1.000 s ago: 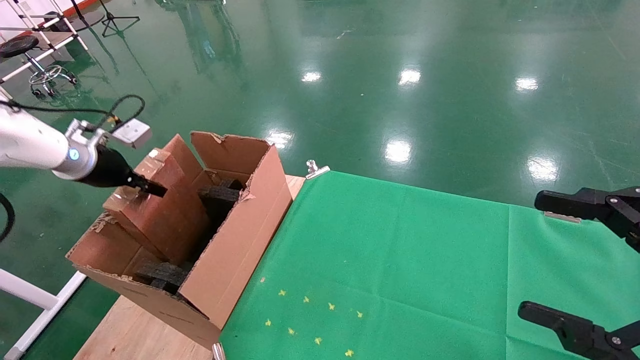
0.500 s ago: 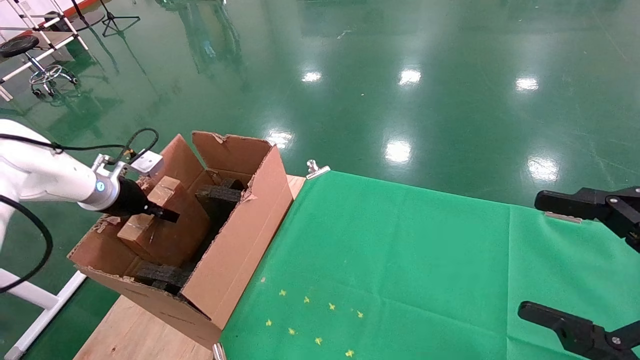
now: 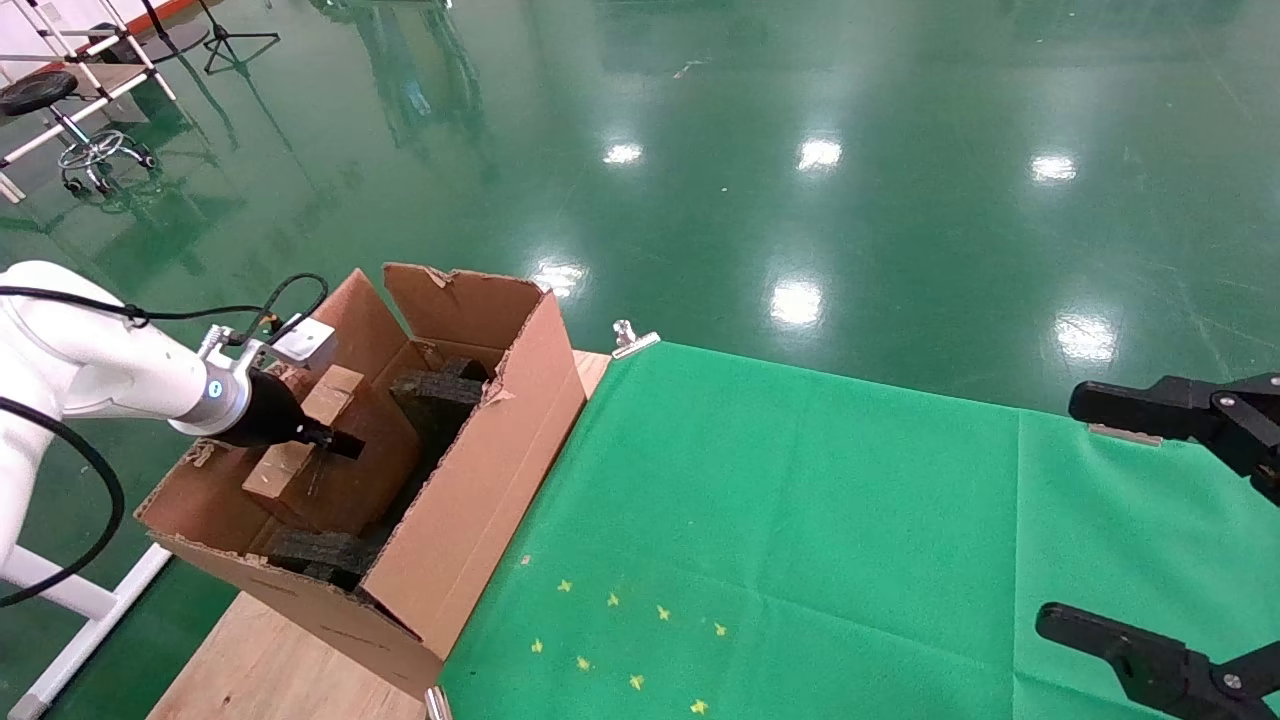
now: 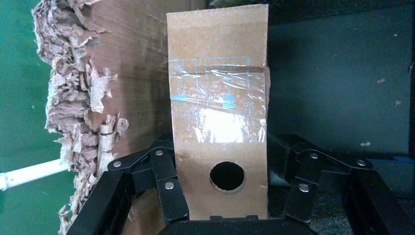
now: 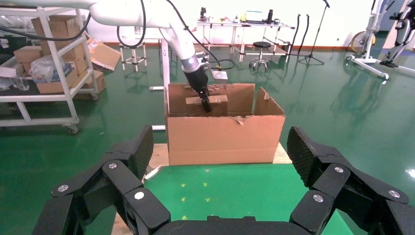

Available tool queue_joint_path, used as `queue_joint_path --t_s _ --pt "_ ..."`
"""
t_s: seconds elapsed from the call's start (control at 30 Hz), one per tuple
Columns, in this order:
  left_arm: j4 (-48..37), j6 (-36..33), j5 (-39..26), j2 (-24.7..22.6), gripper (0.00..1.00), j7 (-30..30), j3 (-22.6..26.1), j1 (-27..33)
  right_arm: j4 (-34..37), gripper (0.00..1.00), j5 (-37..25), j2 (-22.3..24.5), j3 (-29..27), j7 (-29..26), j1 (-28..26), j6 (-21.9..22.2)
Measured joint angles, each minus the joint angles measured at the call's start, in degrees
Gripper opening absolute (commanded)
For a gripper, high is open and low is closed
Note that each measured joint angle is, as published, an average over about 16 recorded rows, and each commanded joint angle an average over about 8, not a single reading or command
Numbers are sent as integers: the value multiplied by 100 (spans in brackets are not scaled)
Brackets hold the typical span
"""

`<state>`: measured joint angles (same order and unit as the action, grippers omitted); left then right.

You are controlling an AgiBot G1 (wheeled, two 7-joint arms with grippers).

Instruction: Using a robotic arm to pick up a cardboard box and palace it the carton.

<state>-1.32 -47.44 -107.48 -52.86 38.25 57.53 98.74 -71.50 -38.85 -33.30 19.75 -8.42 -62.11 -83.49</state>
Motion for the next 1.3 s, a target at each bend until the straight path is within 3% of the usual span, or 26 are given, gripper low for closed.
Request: queue_joint_path --t_s 0.73,1.3 --pt "121 -123 101 106 100 -111 -79 192 0 100 0 0 0 0 0 0" --pt "1291 -1180 944 939 100 -1197 -643 895 1 100 1 0 1 1 0 1"
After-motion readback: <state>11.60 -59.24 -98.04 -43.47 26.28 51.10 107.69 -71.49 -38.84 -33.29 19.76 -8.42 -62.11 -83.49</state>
